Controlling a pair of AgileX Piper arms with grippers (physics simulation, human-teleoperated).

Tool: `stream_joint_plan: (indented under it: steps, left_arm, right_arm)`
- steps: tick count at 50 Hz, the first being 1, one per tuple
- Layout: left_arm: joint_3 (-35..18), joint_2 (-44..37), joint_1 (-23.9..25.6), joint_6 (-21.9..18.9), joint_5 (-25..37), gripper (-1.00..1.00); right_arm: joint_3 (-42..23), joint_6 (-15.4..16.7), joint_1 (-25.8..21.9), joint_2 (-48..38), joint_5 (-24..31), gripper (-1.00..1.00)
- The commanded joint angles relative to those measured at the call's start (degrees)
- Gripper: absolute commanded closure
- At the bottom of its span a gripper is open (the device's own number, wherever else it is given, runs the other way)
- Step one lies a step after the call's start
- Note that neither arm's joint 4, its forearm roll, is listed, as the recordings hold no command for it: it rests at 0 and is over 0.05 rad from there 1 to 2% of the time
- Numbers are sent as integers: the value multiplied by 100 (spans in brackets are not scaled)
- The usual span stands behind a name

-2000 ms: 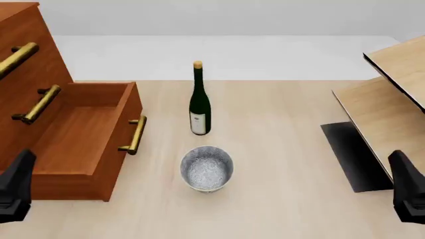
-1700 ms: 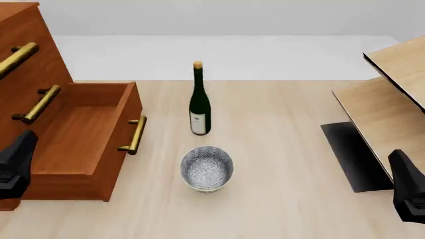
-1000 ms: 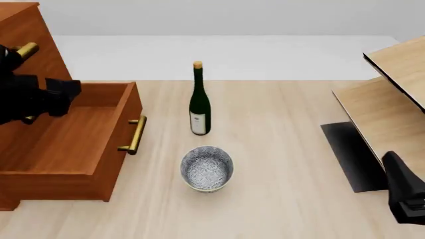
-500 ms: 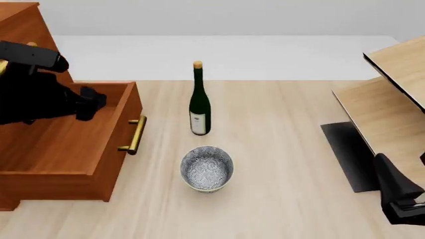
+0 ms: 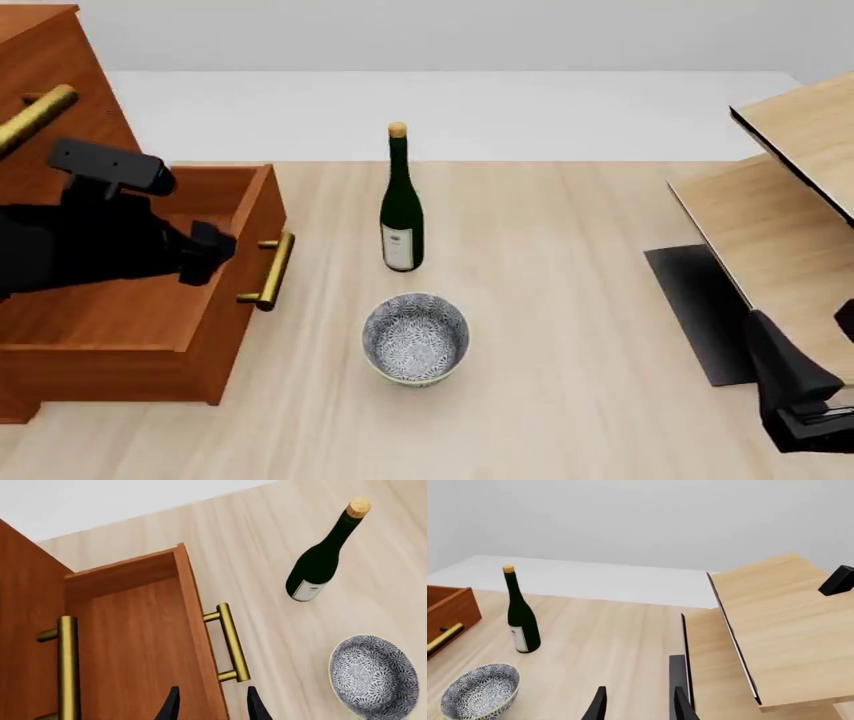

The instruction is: Put the wine bottle in the bottom drawer of the cabinet.

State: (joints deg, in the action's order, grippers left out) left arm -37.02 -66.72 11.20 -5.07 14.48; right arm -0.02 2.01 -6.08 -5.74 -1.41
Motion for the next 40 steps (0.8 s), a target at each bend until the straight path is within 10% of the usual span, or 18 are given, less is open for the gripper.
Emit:
stream_joint_plan:
  steps: [1,40]
  left_arm:
    - [261,-180,49,9,-318,-100]
    - [868,-1031,250,206,-1433,-100]
  right_arm:
    - [0,14,-32,-17,9,-100]
    - [1,61,-24,21,107,-100]
